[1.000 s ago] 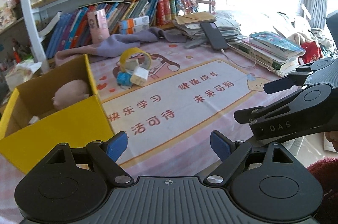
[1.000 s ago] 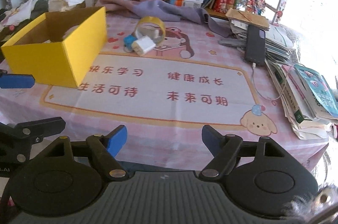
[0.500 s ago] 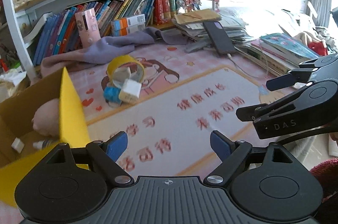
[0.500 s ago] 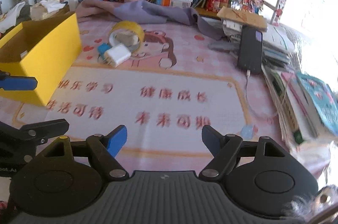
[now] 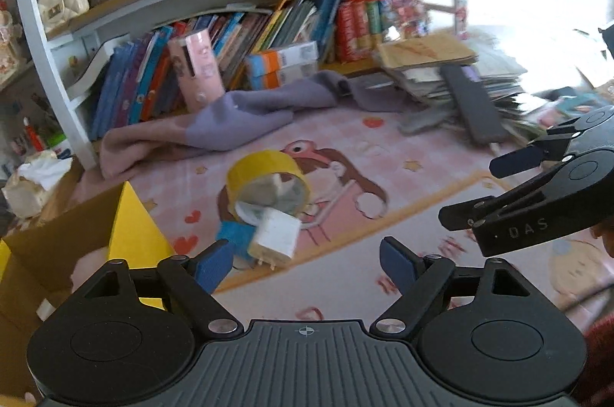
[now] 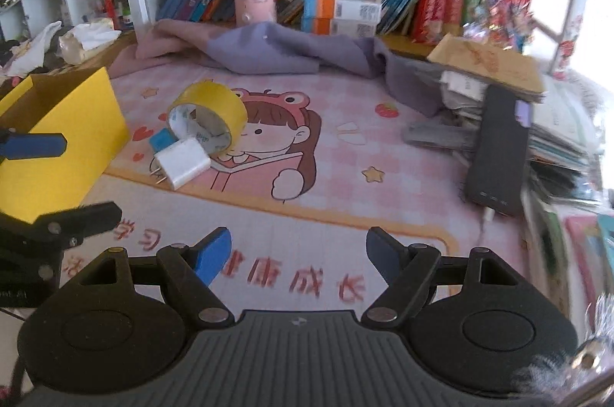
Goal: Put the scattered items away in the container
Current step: 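Grasp the white charger with the left gripper while the right gripper grasps the yellow tape roll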
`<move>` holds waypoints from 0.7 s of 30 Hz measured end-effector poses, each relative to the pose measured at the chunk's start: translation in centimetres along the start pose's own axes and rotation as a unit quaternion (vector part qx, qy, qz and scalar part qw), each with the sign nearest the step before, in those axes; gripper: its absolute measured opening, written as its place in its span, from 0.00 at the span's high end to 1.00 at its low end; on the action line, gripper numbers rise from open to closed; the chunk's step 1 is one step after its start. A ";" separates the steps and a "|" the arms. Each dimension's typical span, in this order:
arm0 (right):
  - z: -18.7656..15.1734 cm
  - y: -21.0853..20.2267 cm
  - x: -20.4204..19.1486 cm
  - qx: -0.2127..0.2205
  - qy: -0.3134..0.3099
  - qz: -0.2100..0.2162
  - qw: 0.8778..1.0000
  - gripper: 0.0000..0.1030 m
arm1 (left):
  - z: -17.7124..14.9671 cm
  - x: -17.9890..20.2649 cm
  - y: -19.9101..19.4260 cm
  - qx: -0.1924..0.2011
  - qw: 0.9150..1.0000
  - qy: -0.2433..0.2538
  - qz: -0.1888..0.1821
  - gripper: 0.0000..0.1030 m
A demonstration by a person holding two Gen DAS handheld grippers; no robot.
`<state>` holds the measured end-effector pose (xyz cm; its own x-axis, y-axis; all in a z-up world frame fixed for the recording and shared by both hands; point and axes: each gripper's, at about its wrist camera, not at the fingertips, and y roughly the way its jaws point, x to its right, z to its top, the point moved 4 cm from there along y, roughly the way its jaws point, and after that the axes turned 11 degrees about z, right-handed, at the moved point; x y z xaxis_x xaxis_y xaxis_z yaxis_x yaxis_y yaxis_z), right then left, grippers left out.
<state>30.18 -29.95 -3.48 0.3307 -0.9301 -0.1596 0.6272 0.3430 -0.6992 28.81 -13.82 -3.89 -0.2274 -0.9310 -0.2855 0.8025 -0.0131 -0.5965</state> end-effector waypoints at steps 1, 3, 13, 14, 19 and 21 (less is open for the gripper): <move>0.6 0.8 0.5 0.001 -0.004 0.007 1.000 0.26 | 0.3 0.1 0.9 -0.009 1.000 0.001 0.007 0.19; 1.9 2.4 1.1 0.002 -0.020 0.020 1.000 0.26 | 0.8 0.3 2.6 -0.025 1.000 0.002 0.017 0.19; 7.3 10.4 0.6 0.016 -0.102 0.087 0.991 0.27 | 0.7 1.4 8.8 -0.081 0.994 0.030 0.060 0.20; 7.5 11.2 0.5 0.016 -0.115 0.095 0.989 0.27 | 0.7 1.5 9.1 -0.085 0.994 0.030 0.059 0.20; 8.0 14.6 -0.2 0.009 -0.166 0.124 0.978 0.27 | 0.5 1.4 10.5 -0.105 0.992 0.015 0.064 0.21; 7.9 15.4 -0.3 0.010 -0.175 0.127 0.976 0.27 | 0.5 1.4 11.1 -0.109 0.992 0.010 0.069 0.26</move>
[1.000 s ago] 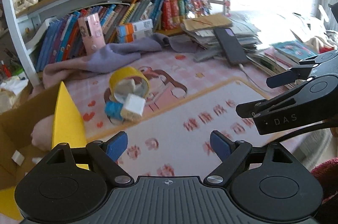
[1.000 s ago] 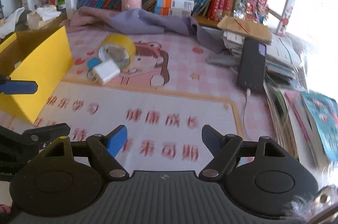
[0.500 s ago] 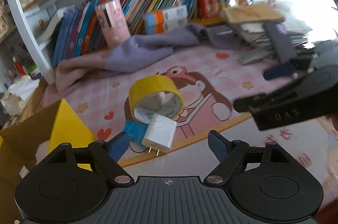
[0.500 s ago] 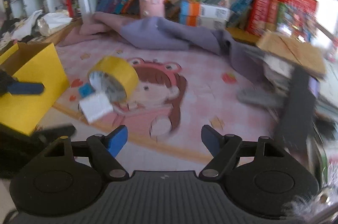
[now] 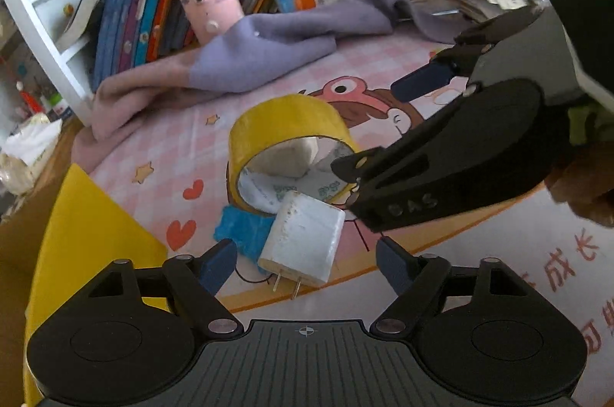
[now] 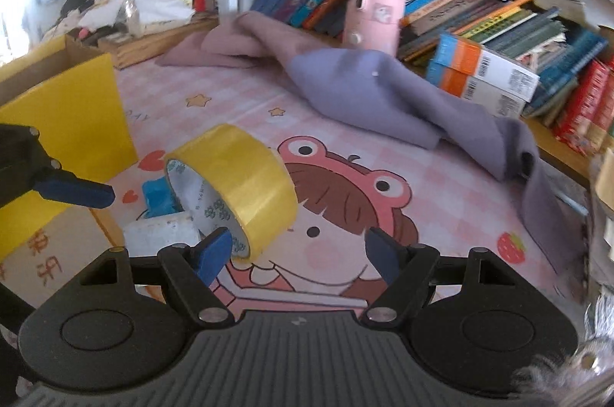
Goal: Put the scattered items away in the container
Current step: 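Grasp the white charger with the left gripper while the right gripper grasps the yellow tape roll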
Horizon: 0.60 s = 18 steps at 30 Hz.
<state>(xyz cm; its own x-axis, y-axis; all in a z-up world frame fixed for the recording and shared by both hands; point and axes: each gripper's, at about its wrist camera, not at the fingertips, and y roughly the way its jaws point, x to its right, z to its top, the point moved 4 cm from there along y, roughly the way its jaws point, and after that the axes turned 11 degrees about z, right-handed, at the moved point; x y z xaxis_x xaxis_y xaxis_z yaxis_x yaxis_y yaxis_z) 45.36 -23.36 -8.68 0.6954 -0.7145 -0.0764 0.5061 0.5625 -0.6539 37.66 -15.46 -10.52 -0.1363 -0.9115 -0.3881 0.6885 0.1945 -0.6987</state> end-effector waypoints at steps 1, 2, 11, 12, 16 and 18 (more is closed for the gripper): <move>0.0 0.3 0.1 0.005 -0.001 0.003 1.000 0.27 | 0.0 0.1 0.3 -0.002 1.000 -0.001 0.003 0.28; 0.0 0.5 0.1 0.011 -0.001 0.007 1.000 0.28 | 0.0 0.2 0.6 -0.005 1.000 -0.003 0.006 0.30; 0.6 1.8 -1.1 0.054 -0.044 0.036 0.997 0.33 | 0.2 0.3 2.7 -0.022 1.000 -0.017 0.002 0.38; 0.6 2.0 -1.2 0.052 -0.048 0.038 0.997 0.36 | 0.2 0.2 2.8 -0.020 1.000 -0.019 0.002 0.38; 0.4 2.8 -1.0 0.040 -0.041 0.037 0.998 0.58 | 0.2 0.3 2.9 -0.014 1.000 -0.017 0.003 0.39; 0.2 3.0 -0.7 0.036 -0.029 0.034 0.998 0.68 | 0.3 0.4 2.9 -0.011 1.000 -0.014 0.000 0.43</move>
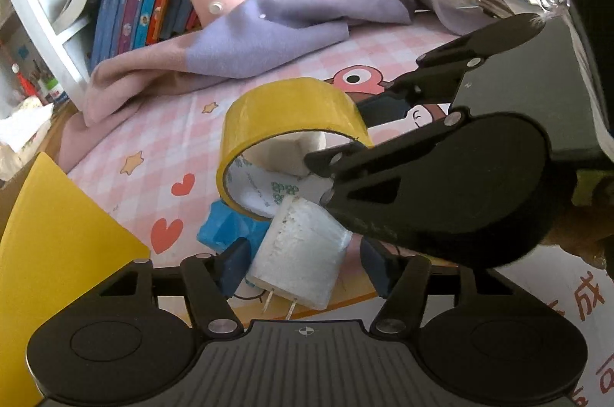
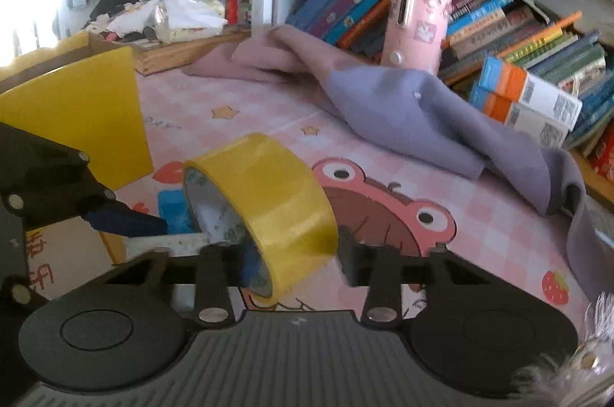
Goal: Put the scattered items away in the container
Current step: 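Grasp the white charger with the left gripper while the right gripper grasps the yellow tape roll, then carry the white charger and yellow tape roll over the yellow box with both grippers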
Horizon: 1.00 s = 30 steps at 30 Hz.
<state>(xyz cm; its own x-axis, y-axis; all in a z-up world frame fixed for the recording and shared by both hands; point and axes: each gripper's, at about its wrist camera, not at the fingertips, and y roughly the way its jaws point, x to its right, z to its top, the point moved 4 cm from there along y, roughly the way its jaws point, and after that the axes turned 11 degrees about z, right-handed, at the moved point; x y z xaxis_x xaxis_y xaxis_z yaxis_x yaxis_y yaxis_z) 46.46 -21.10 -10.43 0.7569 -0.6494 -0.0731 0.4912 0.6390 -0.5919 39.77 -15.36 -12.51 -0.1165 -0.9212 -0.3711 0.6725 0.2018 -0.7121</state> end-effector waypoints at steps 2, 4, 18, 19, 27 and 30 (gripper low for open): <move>-0.1 -0.3 0.3 0.006 0.019 0.000 1.000 0.69 | 0.0 0.0 -0.1 0.000 1.000 -0.001 -0.009 0.51; -0.2 -0.9 0.6 0.010 0.038 -0.006 0.999 0.69 | 0.0 0.3 -0.3 0.004 1.000 0.008 -0.013 0.52; -1.7 -4.6 2.0 -0.022 0.187 -0.026 0.982 0.78 | -1.1 -0.7 -5.2 0.019 0.997 -0.035 -0.068 0.58; -1.9 -4.7 2.1 -0.028 0.201 -0.028 0.979 0.79 | -1.3 -0.9 -5.7 0.020 0.997 -0.039 -0.070 0.58; -3.8 -7.5 2.3 -0.046 0.287 -0.020 0.957 0.88 | -2.8 -2.2 -8.1 0.010 0.995 -0.070 -0.075 0.58; -3.7 -8.5 1.7 -0.042 0.281 -0.019 0.958 0.91 | -3.5 -2.6 -8.3 0.002 0.993 -0.084 -0.078 0.58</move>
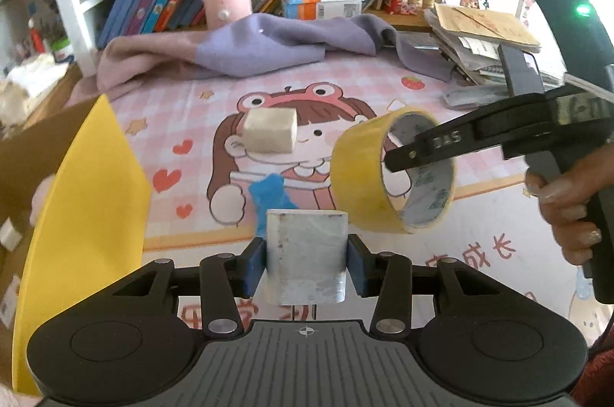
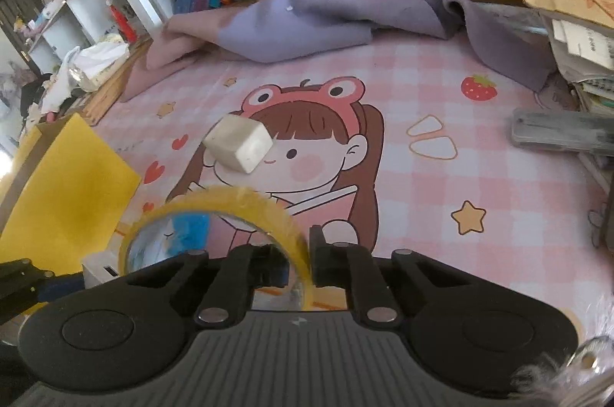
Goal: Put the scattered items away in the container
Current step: 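Carry the white charger and yellow tape roll over the yellow box with both grippers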
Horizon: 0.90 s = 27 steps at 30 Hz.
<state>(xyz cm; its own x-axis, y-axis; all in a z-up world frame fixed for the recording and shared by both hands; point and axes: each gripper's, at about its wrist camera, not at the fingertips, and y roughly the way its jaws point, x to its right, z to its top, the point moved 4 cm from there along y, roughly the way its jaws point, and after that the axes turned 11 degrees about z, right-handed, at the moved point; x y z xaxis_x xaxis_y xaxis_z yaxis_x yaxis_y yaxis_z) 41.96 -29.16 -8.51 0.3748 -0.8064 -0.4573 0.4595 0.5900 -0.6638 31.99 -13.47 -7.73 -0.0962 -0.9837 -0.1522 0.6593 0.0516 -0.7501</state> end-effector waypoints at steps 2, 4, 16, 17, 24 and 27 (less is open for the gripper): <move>-0.3 -0.5 -0.4 0.004 -0.009 -0.007 1.000 0.91 | -0.3 -0.3 -0.2 -0.002 1.000 -0.008 0.000 0.58; -0.5 -1.1 -0.7 0.006 -0.012 -0.011 1.000 0.91 | -0.5 -0.6 -0.5 0.000 1.000 -0.016 0.000 0.58; -4.4 -3.5 -3.1 -0.018 -0.036 -0.027 0.999 0.91 | -1.6 -1.6 -3.9 0.015 0.999 -0.025 -0.019 0.58; -4.8 -3.7 -3.3 -0.019 -0.034 -0.028 0.999 0.91 | -1.8 -1.8 -4.2 0.016 0.999 -0.025 -0.023 0.58; -6.4 -6.0 -5.5 -0.006 -0.035 -0.040 0.999 0.91 | -3.4 -2.8 -7.0 0.029 0.998 -0.033 -0.052 0.58; -7.1 -7.0 -6.8 0.003 -0.031 -0.045 0.998 0.91 | -4.0 -3.7 -8.3 0.037 0.996 -0.042 -0.069 0.58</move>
<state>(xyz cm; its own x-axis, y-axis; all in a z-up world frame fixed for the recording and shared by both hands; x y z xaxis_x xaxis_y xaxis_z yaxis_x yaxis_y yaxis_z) 30.45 -28.11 -4.93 0.3809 -0.8526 -0.3578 0.4982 0.5152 -0.6974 23.85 -9.55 -3.51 -0.1292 -0.9916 0.0057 0.6981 -0.0951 -0.7097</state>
